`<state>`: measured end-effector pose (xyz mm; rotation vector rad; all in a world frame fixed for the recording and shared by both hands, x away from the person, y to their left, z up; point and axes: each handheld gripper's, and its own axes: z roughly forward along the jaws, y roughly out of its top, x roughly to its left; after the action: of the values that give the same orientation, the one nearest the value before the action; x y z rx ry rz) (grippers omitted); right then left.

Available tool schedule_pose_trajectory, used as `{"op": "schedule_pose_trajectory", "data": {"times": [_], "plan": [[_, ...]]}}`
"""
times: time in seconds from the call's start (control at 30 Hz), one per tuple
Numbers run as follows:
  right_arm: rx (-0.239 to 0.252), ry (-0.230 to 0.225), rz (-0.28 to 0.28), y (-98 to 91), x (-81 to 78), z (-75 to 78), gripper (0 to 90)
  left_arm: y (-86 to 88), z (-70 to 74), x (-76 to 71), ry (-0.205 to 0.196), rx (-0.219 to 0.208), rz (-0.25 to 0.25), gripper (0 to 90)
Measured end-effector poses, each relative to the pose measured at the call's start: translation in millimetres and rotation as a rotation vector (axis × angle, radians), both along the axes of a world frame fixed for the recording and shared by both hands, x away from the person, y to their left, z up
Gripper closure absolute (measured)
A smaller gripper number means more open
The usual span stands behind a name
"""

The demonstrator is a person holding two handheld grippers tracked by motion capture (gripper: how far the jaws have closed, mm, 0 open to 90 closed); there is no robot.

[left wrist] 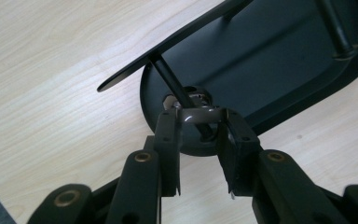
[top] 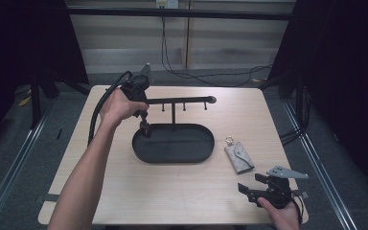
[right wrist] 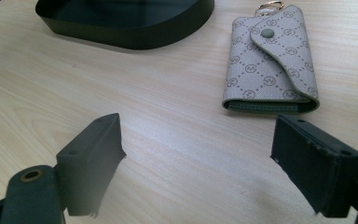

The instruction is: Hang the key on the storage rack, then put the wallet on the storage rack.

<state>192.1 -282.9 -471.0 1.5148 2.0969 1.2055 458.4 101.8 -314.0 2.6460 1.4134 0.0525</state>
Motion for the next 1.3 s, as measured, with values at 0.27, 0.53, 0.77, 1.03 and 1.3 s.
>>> {"op": "schedule_pose_trajectory", "data": {"times": [0.27, 0.53, 0.77, 1.03, 1.3], "plan": [[-0.003, 0.005, -0.005, 0.4, 0.4, -0.2, 16.0, 8.1, -2.6, 0.3, -0.004, -0.039, 0.017, 66.1], [0.000, 0.003, -0.009, 0.6, 1.0, 0.1, 15.6, 22.7, 2.2, -4.1, -0.015, -0.120, 0.045, 39.2], [0.000, 0.003, -0.019, 0.6, 0.9, 0.4, 15.3, 34.5, 7.1, -17.9, -0.089, -0.192, -0.007, 20.0], [-0.003, 0.017, -0.018, 1.7, 2.9, -1.1, 15.3, 49.4, 5.3, -35.1, -0.142, -0.239, -0.057, 16.9], [-0.005, 0.011, -0.020, 1.2, 2.7, -1.0, 15.3, 69.1, -6.3, -48.7, -0.181, -0.258, -0.060, 18.5]]}}
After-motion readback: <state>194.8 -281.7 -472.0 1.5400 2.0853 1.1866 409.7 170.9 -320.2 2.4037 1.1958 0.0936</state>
